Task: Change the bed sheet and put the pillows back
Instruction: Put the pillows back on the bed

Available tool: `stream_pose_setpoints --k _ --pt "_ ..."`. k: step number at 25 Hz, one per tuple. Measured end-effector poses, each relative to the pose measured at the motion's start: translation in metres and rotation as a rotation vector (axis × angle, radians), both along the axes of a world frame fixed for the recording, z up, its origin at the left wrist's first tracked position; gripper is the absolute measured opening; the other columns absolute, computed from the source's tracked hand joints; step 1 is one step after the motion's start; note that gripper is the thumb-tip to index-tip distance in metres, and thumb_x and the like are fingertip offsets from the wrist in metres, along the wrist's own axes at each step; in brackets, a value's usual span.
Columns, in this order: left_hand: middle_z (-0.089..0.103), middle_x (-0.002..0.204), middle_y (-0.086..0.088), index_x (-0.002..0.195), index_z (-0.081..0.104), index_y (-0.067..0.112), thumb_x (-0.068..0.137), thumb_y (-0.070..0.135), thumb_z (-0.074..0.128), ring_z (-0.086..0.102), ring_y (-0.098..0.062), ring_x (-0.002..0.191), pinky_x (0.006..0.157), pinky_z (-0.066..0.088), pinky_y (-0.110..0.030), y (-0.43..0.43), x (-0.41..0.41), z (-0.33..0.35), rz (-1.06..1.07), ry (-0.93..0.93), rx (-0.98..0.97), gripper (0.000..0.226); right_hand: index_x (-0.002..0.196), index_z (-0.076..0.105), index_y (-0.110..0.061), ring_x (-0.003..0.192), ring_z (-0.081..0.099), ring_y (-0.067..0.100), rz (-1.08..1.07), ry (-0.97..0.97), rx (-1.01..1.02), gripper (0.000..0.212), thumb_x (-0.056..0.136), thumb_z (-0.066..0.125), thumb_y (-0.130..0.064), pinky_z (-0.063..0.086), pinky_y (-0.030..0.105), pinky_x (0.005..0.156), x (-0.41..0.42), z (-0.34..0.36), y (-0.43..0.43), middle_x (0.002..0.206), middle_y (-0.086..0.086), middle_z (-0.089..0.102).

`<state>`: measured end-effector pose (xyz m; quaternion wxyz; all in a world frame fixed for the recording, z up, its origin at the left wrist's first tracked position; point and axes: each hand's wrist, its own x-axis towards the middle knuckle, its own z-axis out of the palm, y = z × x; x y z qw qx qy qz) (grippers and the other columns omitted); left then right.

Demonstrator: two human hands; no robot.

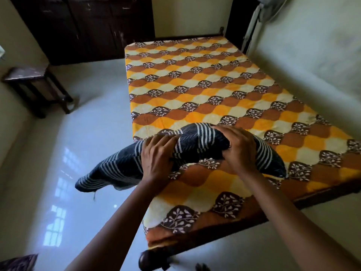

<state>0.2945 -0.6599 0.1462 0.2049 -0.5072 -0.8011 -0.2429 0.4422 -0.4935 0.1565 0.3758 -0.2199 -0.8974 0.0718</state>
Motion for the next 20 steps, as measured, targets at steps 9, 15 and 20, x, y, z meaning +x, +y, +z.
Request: stream_pose_setpoints --k 9,15,20 --pt "0.068 0.107 0.011 0.112 0.067 0.027 0.047 0.02 0.084 0.051 -0.015 0.081 0.064 0.041 -0.026 0.029 0.175 -0.155 -0.176 -0.273 -0.525 0.068 0.099 0.07 -0.025 0.103 0.06 0.02 -0.023 -0.488 -0.206 0.059 0.055 0.06 0.013 0.025 0.033 0.095 0.166 -0.163 0.043 0.1 -0.007 0.07" --pt "0.056 0.127 -0.006 0.128 0.056 0.018 0.073 0.019 0.077 0.053 -0.027 0.115 0.094 0.047 -0.042 -0.008 0.208 -0.174 -0.126 -0.625 -0.431 0.059 0.12 0.061 -0.016 0.123 0.048 0.029 -0.222 -0.481 -0.505 0.061 0.067 0.053 0.013 0.033 0.04 0.102 0.208 -0.187 -0.014 0.13 0.008 0.056" --pt "0.04 0.136 -0.022 0.135 0.043 0.012 0.088 0.036 0.059 0.034 -0.036 0.129 0.109 0.03 -0.045 -0.043 0.174 -0.159 0.701 -1.146 -0.147 0.055 0.143 0.029 -0.016 0.124 0.043 0.032 -0.792 0.422 -1.924 0.089 0.073 0.075 -0.044 0.045 0.047 0.098 0.193 -0.174 -0.053 0.137 0.01 0.04"
